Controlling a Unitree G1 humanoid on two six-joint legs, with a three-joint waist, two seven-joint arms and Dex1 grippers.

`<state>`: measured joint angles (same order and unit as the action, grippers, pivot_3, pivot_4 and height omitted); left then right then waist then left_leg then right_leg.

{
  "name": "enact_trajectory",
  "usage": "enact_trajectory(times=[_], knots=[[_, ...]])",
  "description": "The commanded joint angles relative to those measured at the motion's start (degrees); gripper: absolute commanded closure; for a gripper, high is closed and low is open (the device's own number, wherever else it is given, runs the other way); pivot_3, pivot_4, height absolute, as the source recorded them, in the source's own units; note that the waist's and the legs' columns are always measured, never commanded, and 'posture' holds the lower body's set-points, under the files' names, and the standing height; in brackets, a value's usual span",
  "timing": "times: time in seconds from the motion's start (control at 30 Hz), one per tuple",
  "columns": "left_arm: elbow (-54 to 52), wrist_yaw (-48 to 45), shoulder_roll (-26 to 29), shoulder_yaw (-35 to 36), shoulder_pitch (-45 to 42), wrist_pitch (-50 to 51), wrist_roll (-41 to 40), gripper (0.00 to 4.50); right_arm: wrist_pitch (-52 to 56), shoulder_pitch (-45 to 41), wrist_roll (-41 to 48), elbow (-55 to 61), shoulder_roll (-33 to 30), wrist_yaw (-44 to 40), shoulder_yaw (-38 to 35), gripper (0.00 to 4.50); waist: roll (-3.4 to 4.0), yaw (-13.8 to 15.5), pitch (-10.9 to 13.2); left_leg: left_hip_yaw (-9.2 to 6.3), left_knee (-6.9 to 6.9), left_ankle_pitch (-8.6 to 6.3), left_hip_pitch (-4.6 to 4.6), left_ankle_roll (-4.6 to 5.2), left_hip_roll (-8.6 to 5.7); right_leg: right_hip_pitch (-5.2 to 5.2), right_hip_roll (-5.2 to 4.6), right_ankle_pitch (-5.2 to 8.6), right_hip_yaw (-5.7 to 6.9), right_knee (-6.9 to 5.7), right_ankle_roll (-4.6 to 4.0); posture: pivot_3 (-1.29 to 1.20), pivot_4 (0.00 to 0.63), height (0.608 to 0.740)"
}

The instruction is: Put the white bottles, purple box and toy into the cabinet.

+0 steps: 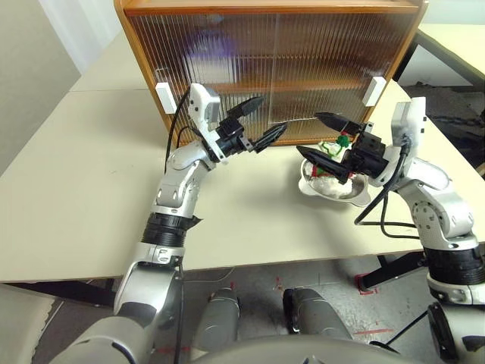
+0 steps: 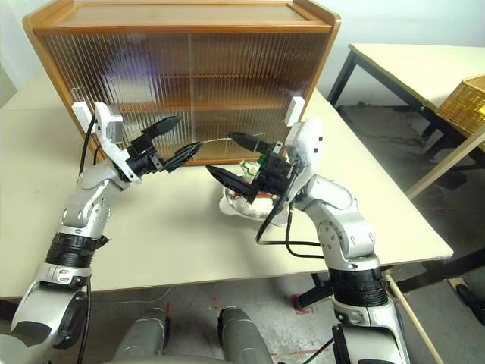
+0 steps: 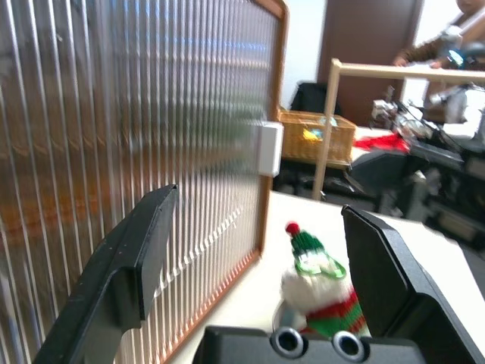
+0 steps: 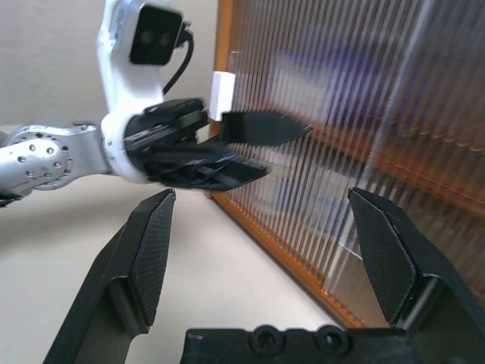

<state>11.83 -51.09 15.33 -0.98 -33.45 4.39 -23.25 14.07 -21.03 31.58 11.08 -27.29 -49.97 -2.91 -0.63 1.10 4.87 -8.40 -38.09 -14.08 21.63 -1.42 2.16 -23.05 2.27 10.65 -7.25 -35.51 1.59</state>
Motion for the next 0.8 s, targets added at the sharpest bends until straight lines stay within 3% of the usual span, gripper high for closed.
enact_trajectory(times=[0.03, 0.37, 0.57, 0.67, 0.8], knots=[[1.67, -3.94, 2.47, 0.38, 0.43, 0.65, -0.62, 0.03, 0.21, 1.13, -0.15, 0.85, -0.27, 1.81, -1.83, 0.0, 0.0, -0.08, 0.0, -0.02, 0.0, 0.0, 0.0, 0.0, 0.01, 0.0, 0.0, 0.0, 0.0, 0.0, 0.0, -0.01, 0.076, 0.74], [1.83, -10.62, 7.08, 1.96, 1.23, 2.79, -3.23, 0.03, -0.13, 2.95, -2.71, -0.38, -1.82, 9.2, -6.57, 0.0, 0.01, -0.13, 0.0, -0.16, 0.08, -0.11, 0.26, -0.18, 0.12, -0.29, -0.02, 0.01, -0.01, 0.1, 0.01, 0.0, 0.093, 0.74], [0.33, -11.6, 7.74, 2.75, 2.2, 3.55, -4.15, 0.03, -3.73, 1.81, -6.37, -7.68, -2.34, 14.89, -11.65, 0.0, 0.01, -0.06, 0.0, -0.18, 0.21, -0.14, 0.35, -0.23, 0.17, -0.41, -0.03, 0.02, -0.03, 0.19, 0.03, 0.0, 0.092, 0.74], [0.34, -11.63, 7.73, 2.92, 2.43, 3.43, -4.18, 0.0, -5.48, 0.64, -8.2, -11.22, -2.43, 16.24, -11.98, 0.63, 0.01, -0.09, 0.0, -0.18, 0.27, -0.15, 0.36, -0.23, 0.17, -0.45, -0.04, 0.02, -0.05, 0.19, 0.04, 0.0, 0.091, 0.74], [-0.66, -11.71, 7.68, 3.07, 3.1, 3.84, -4.61, 0.0, -7.31, -1.15, -9.33, -15.01, -1.91, 16.65, -11.77, 2.14, 0.02, -0.23, 0.0, -0.19, 0.33, -0.16, 0.37, -0.23, 0.21, -0.52, -0.01, 0.03, -0.05, 0.18, 0.05, 0.01, 0.087, 0.74]])
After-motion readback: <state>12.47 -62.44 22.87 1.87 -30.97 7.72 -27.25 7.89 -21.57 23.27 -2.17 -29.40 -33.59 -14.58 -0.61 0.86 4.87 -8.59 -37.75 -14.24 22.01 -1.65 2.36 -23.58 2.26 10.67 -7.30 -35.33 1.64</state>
